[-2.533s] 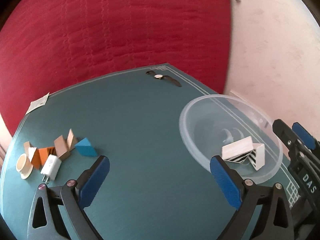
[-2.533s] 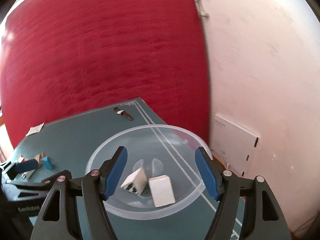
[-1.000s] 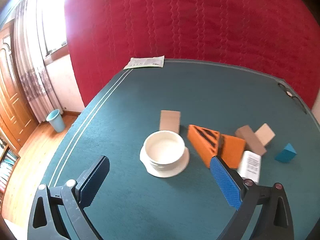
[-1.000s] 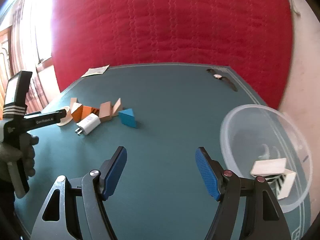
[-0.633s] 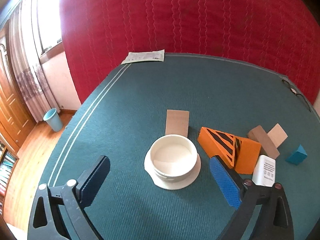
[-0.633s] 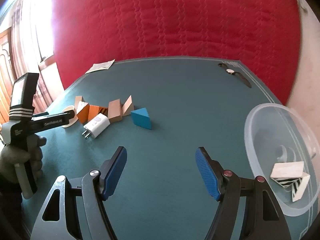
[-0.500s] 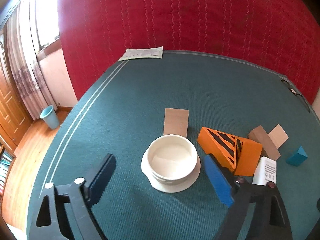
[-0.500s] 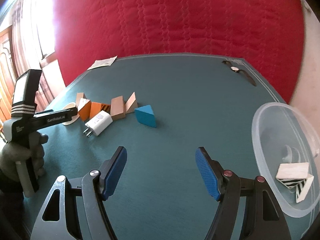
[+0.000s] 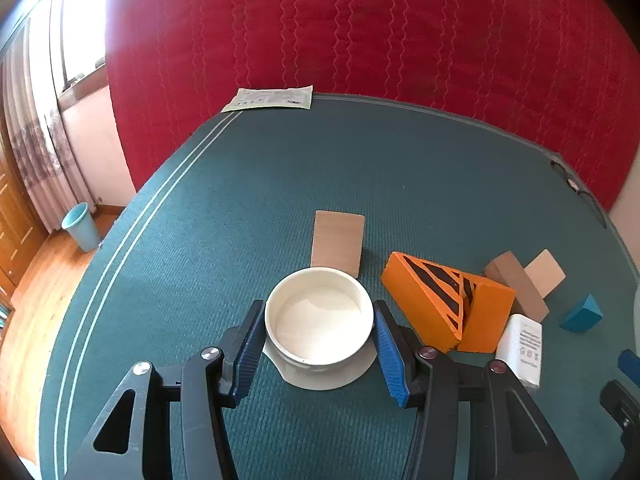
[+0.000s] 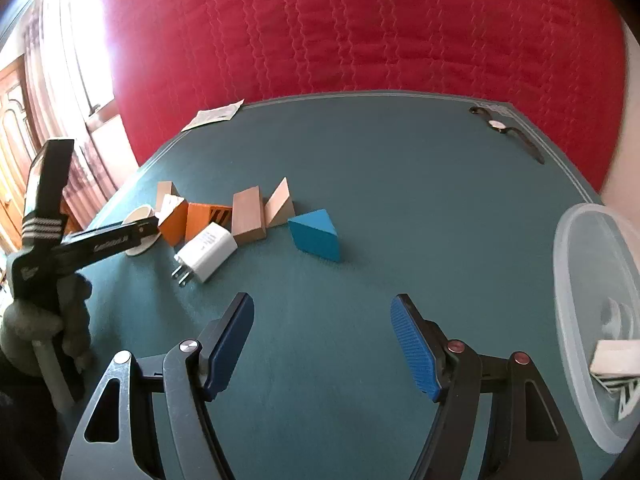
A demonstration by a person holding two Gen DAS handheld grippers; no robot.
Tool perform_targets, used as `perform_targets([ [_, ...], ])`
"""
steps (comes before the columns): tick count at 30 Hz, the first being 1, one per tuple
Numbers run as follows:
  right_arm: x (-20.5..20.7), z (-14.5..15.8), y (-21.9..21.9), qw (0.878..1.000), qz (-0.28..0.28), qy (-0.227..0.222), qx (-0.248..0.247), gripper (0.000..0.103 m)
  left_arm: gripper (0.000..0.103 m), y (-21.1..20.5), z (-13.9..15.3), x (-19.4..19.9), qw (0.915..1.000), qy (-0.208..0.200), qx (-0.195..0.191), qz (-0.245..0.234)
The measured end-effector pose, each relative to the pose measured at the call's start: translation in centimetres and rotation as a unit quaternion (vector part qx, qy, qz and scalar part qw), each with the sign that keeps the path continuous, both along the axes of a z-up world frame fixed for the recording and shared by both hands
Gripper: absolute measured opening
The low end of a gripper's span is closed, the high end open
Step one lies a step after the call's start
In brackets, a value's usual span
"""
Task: Organize rigid objects
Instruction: 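Grasp the white bowl on its saucer with the left tool, then grasp the blue triangular block with the right tool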
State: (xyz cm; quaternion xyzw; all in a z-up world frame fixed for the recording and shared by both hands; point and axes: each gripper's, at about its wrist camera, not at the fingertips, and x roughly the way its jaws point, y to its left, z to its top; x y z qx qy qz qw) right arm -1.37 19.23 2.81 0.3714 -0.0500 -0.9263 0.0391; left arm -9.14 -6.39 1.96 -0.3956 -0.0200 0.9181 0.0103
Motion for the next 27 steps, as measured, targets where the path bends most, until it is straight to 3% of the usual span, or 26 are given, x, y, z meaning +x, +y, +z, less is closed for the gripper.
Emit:
perform_targets([
  [12,-3.9,-0.5,-0.4,1.0,-0.003,-0.017,-0.015,0.07,0.055,-0.1,0.2,0.9,0.9998,0.01,0.014,0.005],
  [14,-4.6,-0.6,-0.7,1.0,-0.006,-0.014,-0.007,0.062,0.055,0.0,0.2,0.9,0.9998,0.011,0.013,0.004],
  [25,-8.0,-1.1,-1.4,0.999,-0.023,-0.03,0.001,0.036,0.055,0.0,0.1,1.0,0.9998,0.008,0.015,0.009],
  [27,-8.0,-1.1,-1.5,0.999,-0.028,-0.03,0.002,0.035,0.055,-0.1,0.1,1.0,0.9998,0.007,0.017,0.009],
])
